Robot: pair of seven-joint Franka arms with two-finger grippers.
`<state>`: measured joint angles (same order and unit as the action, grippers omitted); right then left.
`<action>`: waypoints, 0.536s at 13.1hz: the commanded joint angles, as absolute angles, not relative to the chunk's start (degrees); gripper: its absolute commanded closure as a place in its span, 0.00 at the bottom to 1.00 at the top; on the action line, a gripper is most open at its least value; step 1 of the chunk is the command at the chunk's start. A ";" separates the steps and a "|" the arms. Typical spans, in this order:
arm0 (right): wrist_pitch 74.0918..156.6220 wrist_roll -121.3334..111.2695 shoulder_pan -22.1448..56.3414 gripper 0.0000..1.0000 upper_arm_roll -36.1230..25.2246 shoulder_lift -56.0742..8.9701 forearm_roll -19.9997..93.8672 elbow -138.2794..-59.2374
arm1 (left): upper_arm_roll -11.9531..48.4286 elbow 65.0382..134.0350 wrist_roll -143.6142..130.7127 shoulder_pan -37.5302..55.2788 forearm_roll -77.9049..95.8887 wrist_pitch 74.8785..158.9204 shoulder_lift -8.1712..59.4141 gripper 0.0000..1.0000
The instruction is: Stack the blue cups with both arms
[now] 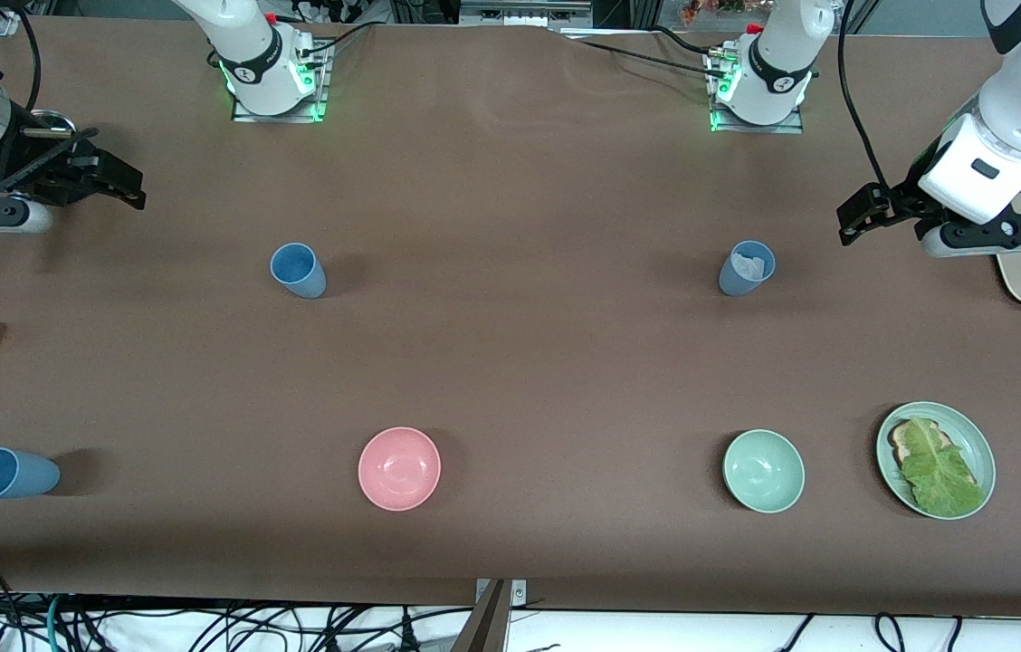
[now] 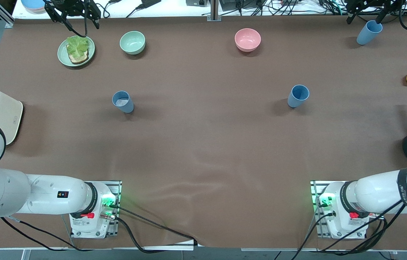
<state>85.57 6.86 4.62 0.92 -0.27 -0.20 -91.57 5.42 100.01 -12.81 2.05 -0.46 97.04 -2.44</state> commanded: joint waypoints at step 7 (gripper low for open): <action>85.25 7.38 3.69 0.00 -1.93 -0.70 0.09 -87.30 | 5.19 99.93 -11.78 2.20 0.79 96.59 -2.72 0.00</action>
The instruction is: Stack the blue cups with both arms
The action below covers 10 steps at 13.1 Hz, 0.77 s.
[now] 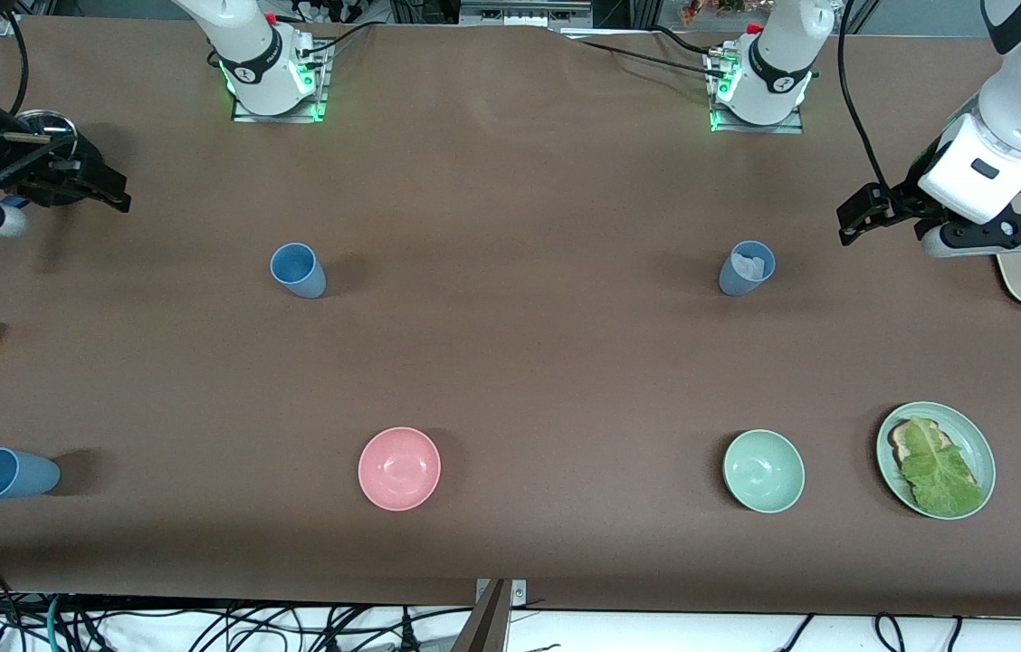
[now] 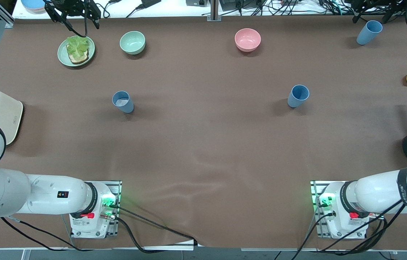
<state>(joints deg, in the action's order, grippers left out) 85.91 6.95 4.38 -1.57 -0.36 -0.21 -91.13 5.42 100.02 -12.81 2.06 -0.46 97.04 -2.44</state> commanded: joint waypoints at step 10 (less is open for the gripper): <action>86.65 7.03 2.55 0.00 -5.54 -3.42 -2.46 -84.02 | 5.19 99.84 -11.86 3.59 0.79 96.07 0.07 0.00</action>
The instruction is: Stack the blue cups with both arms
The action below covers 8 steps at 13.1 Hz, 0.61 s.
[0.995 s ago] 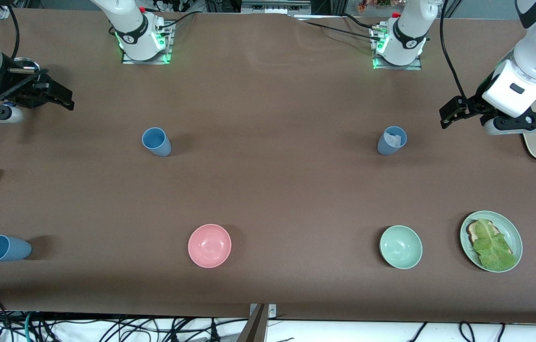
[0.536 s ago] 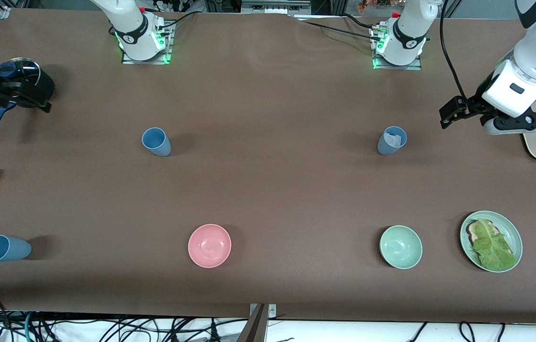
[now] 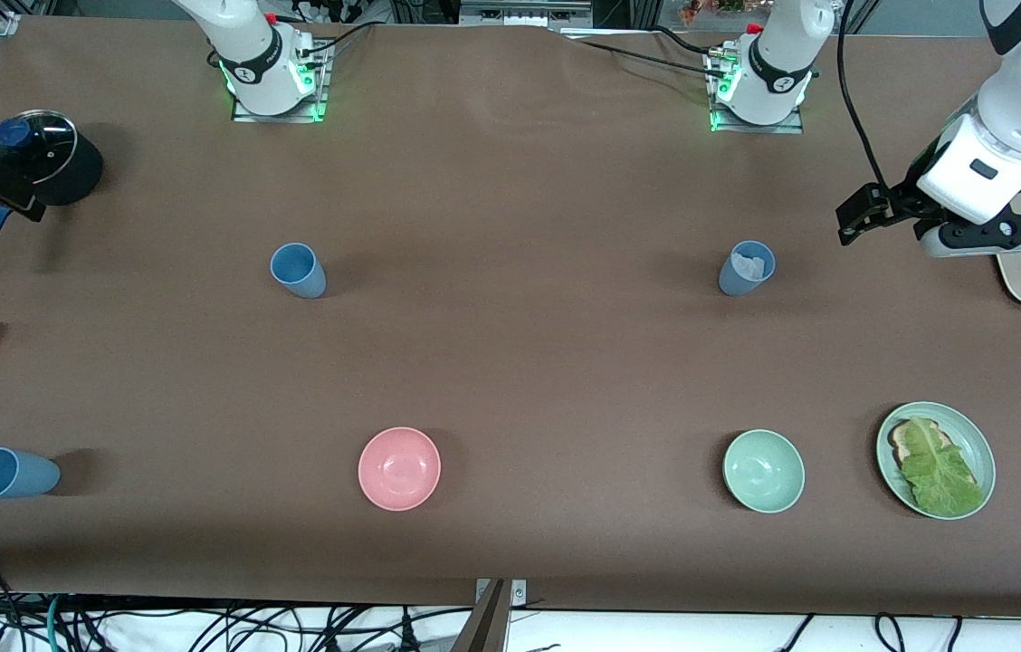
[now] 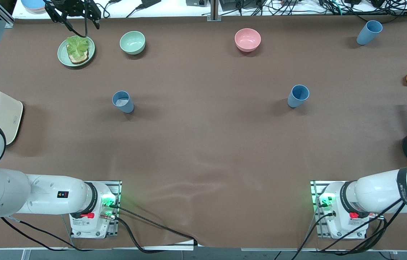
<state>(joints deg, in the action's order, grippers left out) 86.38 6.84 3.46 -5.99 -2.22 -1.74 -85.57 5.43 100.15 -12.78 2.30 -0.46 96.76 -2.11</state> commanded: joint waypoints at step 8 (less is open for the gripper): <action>87.54 6.59 1.50 0.00 -5.54 -4.75 -2.55 -83.94 | 5.89 111.25 -10.55 3.52 -1.84 97.20 0.00 0.00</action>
<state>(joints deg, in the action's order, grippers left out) 87.85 6.84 2.34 -6.06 -4.00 -2.06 -85.50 5.52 106.83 -12.21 4.02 -0.61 96.42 1.31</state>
